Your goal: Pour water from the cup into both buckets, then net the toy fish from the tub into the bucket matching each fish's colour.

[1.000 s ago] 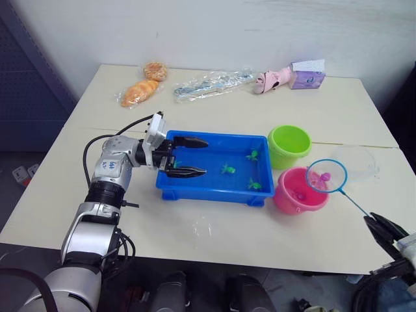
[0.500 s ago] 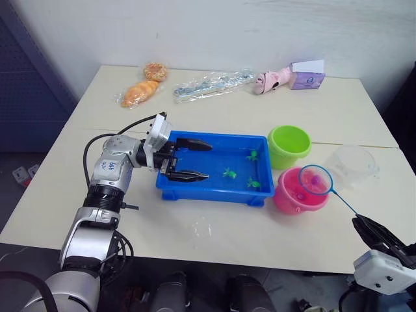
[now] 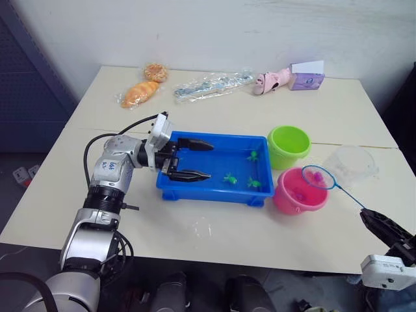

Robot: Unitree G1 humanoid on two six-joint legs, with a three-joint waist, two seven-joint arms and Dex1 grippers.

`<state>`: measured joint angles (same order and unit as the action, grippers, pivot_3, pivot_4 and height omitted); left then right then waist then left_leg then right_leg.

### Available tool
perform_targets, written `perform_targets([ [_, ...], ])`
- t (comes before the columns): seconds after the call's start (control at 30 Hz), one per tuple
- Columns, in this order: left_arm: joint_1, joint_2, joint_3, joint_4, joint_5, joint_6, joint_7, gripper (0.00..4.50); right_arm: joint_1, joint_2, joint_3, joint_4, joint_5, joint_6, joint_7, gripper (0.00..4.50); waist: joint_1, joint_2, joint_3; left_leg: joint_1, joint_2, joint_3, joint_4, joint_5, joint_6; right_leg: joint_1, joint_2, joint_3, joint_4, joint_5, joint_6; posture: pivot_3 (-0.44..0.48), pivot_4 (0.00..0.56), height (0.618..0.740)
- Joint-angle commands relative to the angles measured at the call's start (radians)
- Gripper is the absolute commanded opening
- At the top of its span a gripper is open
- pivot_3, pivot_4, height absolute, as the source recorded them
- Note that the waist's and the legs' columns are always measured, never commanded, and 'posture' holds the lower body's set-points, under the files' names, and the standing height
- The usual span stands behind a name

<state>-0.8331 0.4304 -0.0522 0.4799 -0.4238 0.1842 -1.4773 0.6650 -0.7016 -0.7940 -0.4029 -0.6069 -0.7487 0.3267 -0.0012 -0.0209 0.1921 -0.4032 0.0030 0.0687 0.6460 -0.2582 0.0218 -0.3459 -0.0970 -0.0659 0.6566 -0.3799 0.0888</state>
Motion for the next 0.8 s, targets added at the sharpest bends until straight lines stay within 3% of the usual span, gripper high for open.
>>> perform_targets([
  [0.03,-0.022,-0.003,0.015,-0.024,-0.009,-0.004,0.003,4.46,-0.004,-0.022,-0.038,0.032,0.013,-0.046,-0.043,0.00,0.000,0.000,0.000,0.000,0.000,0.000,0.000,0.000,0.000,0.000,0.000,0.000,0.000,0.000,0.000,0.000,0.150,0.740],
  [0.23,0.002,0.010,0.022,-0.040,-0.009,0.000,0.012,4.46,-0.002,-0.003,-0.046,0.029,0.069,-0.030,-0.042,0.00,-0.001,0.000,0.000,0.000,0.000,0.000,0.000,0.000,0.000,0.001,0.000,0.000,0.000,0.000,0.000,0.000,0.150,0.740],
  [0.43,0.012,0.015,0.028,-0.044,-0.010,0.001,0.023,4.46,-0.022,-0.005,-0.036,-0.067,0.272,0.124,0.051,0.00,-0.002,0.000,0.000,0.001,0.000,0.000,0.000,0.000,0.000,0.001,0.000,0.000,-0.001,0.000,0.000,0.000,0.150,0.740],
  [0.63,0.019,0.008,0.025,-0.037,-0.007,-0.007,0.026,4.46,-0.008,0.005,-0.014,-0.080,0.126,0.153,0.097,0.00,0.001,0.000,0.000,0.001,0.000,-0.001,0.001,0.000,0.001,0.002,0.000,-0.001,-0.001,0.000,0.000,0.000,0.150,0.740],
  [0.8,0.020,0.004,0.025,-0.040,-0.008,-0.005,0.030,4.46,0.027,0.044,-0.003,-0.046,0.039,0.079,0.040,0.00,0.002,0.000,0.000,0.000,0.000,-0.001,0.000,0.000,0.001,0.002,0.000,-0.001,-0.001,0.000,0.000,0.000,0.150,0.740],
])
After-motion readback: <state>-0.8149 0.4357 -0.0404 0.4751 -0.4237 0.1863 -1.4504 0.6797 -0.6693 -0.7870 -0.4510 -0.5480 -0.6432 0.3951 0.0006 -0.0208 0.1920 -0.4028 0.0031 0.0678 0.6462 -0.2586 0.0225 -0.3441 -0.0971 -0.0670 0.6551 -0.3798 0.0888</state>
